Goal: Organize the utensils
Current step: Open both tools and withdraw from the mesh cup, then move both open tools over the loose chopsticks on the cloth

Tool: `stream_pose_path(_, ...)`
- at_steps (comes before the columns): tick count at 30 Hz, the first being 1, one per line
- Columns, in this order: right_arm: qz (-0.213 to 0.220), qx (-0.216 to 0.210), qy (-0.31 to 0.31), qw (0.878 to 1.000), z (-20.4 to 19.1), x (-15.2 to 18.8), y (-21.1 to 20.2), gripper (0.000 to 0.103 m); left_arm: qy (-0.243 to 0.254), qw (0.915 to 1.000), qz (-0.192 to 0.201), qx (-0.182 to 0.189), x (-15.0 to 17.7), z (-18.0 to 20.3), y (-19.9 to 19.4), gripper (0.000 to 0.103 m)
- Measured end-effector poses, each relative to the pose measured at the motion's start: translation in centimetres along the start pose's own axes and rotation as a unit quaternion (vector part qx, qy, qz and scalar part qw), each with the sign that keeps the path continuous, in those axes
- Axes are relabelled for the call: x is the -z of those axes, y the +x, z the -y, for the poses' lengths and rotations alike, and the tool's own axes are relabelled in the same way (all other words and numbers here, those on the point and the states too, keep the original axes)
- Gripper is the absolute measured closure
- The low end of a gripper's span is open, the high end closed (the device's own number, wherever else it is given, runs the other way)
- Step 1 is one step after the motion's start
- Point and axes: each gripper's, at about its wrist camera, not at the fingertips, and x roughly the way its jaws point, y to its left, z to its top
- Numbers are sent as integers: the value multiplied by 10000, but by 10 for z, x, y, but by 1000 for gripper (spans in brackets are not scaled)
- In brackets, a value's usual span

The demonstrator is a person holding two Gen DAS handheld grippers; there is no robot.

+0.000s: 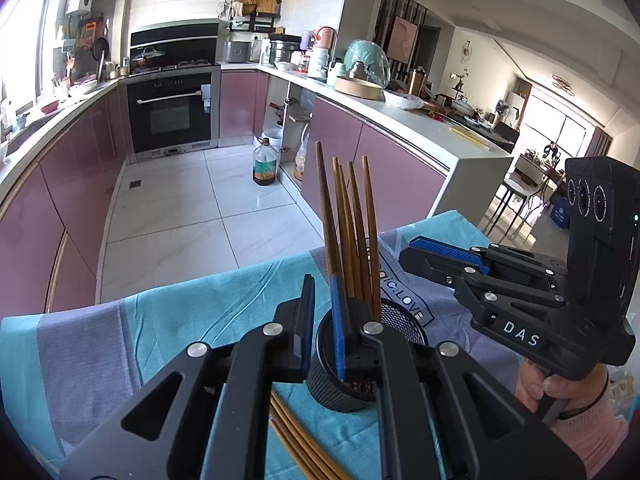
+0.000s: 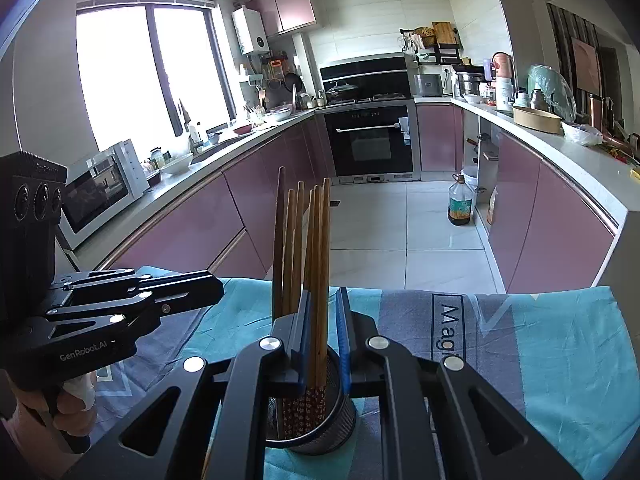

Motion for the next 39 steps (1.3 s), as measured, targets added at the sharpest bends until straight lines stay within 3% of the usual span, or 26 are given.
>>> stream_pose_path(4,44,-51,22,10000,-1,3,-4,91,-17,9998,210,-73,5,1,-11,86)
stream_pose_path(7,89,-78,-23,9999,-5,7,-9,81,57,9992,374,-158,10,3,-22,77)
stream_pose_path(13,280,-258,-240,9990,-23,16,-30,73,159,9967,736,-316,24,4,-48,58)
stream_pose_path(16,343,-435,-390,9977,-33,24,-42,65,153,9952,875,-410,33,0,-61,51)
stream_pose_path(17,333,-487,-466,9972,-38,28,-45,64,136,9949,894,-435,38,-2,-64,43)
stream_pose_path(19,273,-562,-600,9962,-46,36,-49,64,95,9945,904,-521,48,-7,-69,40)
stream_pose_path(24,-180,-759,-788,9938,-63,67,-38,64,-57,9957,631,-682,81,-25,-70,39)
stream_pose_path(32,-1173,-796,-619,9880,-71,120,6,64,-410,9956,-266,-795,146,-52,-36,38)
stream_pose_path(39,-1479,-613,-593,9853,-79,135,22,64,-586,9934,-610,-779,179,-55,-16,39)
